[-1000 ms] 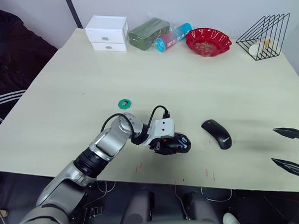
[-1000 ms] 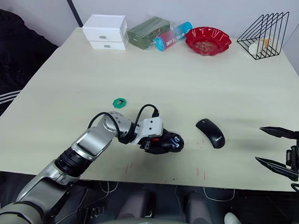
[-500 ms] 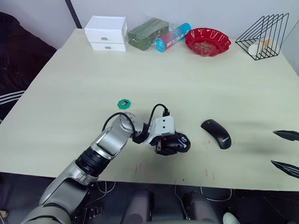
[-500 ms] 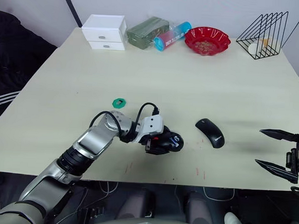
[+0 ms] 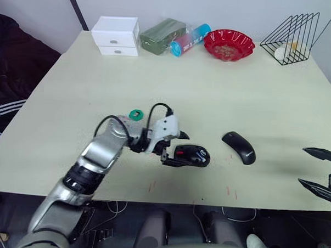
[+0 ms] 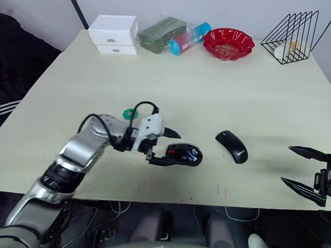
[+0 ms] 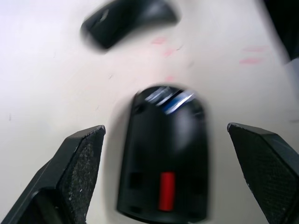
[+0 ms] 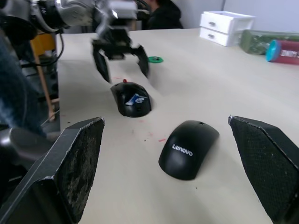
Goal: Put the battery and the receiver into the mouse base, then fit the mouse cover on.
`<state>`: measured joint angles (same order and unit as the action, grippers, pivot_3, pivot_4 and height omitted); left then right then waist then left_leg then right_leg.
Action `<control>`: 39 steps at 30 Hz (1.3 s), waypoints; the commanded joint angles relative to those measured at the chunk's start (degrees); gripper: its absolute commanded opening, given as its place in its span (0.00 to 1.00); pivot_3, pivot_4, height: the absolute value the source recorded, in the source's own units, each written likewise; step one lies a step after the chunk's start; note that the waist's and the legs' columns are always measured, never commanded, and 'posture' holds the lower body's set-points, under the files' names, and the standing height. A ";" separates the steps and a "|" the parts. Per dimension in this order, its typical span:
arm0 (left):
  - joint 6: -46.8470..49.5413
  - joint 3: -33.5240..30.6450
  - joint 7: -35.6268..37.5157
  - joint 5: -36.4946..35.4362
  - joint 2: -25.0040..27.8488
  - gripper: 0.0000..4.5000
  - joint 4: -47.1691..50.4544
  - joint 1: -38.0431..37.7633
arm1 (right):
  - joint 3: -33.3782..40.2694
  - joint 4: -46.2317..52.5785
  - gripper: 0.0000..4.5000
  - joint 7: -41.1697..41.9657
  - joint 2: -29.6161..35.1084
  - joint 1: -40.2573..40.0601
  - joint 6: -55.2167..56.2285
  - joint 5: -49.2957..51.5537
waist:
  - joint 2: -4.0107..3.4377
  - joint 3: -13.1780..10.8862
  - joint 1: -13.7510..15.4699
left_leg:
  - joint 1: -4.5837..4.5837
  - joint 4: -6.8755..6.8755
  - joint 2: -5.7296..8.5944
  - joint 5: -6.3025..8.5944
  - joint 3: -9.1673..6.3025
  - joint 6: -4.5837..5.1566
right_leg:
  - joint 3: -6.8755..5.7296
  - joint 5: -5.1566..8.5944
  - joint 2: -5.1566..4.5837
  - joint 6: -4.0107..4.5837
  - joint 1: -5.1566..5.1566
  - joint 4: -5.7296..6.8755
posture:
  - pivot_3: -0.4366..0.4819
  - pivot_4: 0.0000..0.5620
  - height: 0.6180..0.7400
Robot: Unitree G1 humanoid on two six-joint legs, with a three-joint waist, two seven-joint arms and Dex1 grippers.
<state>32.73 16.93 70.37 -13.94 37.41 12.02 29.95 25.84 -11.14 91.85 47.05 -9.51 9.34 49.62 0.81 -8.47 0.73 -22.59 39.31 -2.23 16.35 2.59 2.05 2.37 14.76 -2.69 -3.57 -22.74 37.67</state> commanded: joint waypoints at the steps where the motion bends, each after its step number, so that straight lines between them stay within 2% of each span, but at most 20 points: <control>1: 3.87 -6.66 -1.32 -4.95 2.20 0.99 4.26 -0.83 | 3.75 1.06 1.00 -1.48 -1.01 -0.52 -0.37 -0.72 | -0.04 -0.05 0.00 | 0.01 0.01 0.02 0.00 0.04 0.00 | 0.03 0.00 -0.01 0.00 0.00 0.01 | 0.48 0.27 1.00; 5: 8.37 -11.91 -3.16 -8.79 4.59 0.99 4.19 -2.46 | 5.32 0.72 1.00 -2.12 -2.49 -0.44 -0.41 -1.51 | -0.06 -0.07 -0.03 | 0.02 0.01 0.02 0.00 0.03 0.00 | 0.01 0.00 0.00 -0.01 0.00 0.01 | 0.48 0.27 1.00; 10: 7.76 -19.54 -7.66 -11.56 3.29 0.99 -0.78 -4.48 | 6.13 1.03 1.00 -2.49 -3.45 -0.82 -0.54 -2.28 | -0.07 -0.11 -0.03 | 0.03 0.01 0.02 0.00 0.04 0.00 | 0.01 -0.01 0.00 -0.01 0.00 0.03 | 0.48 0.27 1.00; 13: 9.52 -22.64 -7.77 -14.38 3.49 0.99 -3.87 -4.77 | 6.47 1.27 1.00 -2.66 -4.08 -1.11 -0.70 -2.57 | -0.06 -0.11 -0.04 | 0.04 0.01 0.02 0.00 0.03 -0.01 | -0.01 -0.01 0.00 -0.02 0.01 0.03 | 0.48 0.27 1.00; 16: 0.05 -22.97 -7.10 -10.86 4.12 0.99 -9.14 -4.90 | 6.42 1.62 1.00 -2.67 -4.73 -1.16 -0.95 -2.80 | -0.06 -0.11 -0.03 | 0.03 0.01 0.02 0.00 0.04 -0.01 | 0.00 -0.01 0.00 -0.03 0.00 0.02 | 0.48 0.27 1.00; 21: -9.28 -21.25 -4.64 -6.51 6.30 0.99 -21.83 -0.73 | 5.76 1.72 1.00 -3.02 -5.81 -0.20 -0.85 -3.66 | -0.05 -0.12 -0.02 | 0.05 0.01 0.04 -0.01 0.14 -0.02 | -0.02 -0.01 0.02 -0.02 0.01 0.04 | 0.48 0.27 1.00; 25: -13.69 -22.06 -2.15 -6.28 6.32 0.99 -30.66 2.33 | 5.27 1.77 1.00 -3.00 -6.53 0.57 -0.87 -4.26 | -0.05 -0.12 -0.02 | 0.02 0.01 0.04 -0.01 0.15 -0.02 | 0.00 -0.02 0.01 -0.03 0.00 0.00 | 0.48 0.27 1.00; 29: -19.09 -21.57 -0.48 -4.14 6.73 0.74 -39.54 5.27 | 4.96 1.88 1.00 -2.95 -7.13 1.21 -1.06 -4.62 | -0.05 -0.12 -0.02 | 0.01 0.01 0.04 -0.01 0.19 -0.02 | -0.06 -0.02 0.01 -0.03 0.00 0.04 | 0.48 0.27 1.00; 30: -20.40 -21.39 -0.50 -3.34 6.85 0.60 -41.64 6.05 | 5.00 1.84 1.00 -2.92 -7.18 1.37 -1.08 -4.69 | -0.05 -0.12 -0.03 | 0.02 0.01 0.04 -0.01 0.22 -0.02 | -0.08 -0.02 0.02 -0.02 0.00 0.06 | 0.48 0.27 1.00; 31: -21.23 -21.29 -0.61 -2.68 6.90 0.52 -43.73 6.87 | 5.09 1.78 1.00 -2.82 -7.20 1.48 -1.13 -4.73 | -0.05 -0.12 -0.03 | 0.02 0.01 0.04 -0.01 0.23 -0.02 | -0.07 -0.02 0.02 -0.02 0.00 0.06 | 0.48 0.27 1.00; 39: -29.09 -20.29 1.02 1.65 5.77 0.52 -58.18 12.36 | 5.41 1.13 1.00 -2.14 -7.27 2.32 -1.11 -5.16 | -0.03 -0.13 0.00 | -0.02 0.01 0.05 -0.01 0.24 -0.02 | -0.08 -0.02 0.02 -0.03 -0.01 0.05 | 0.48 0.27 1.00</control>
<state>5.35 -3.14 70.93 -12.56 42.96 -45.12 40.80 30.03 -11.03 89.50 39.55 -7.50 8.04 43.94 0.78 -8.60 0.73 -22.61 39.33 -2.18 16.34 2.85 2.04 2.28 14.74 -2.67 -3.60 -22.74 37.72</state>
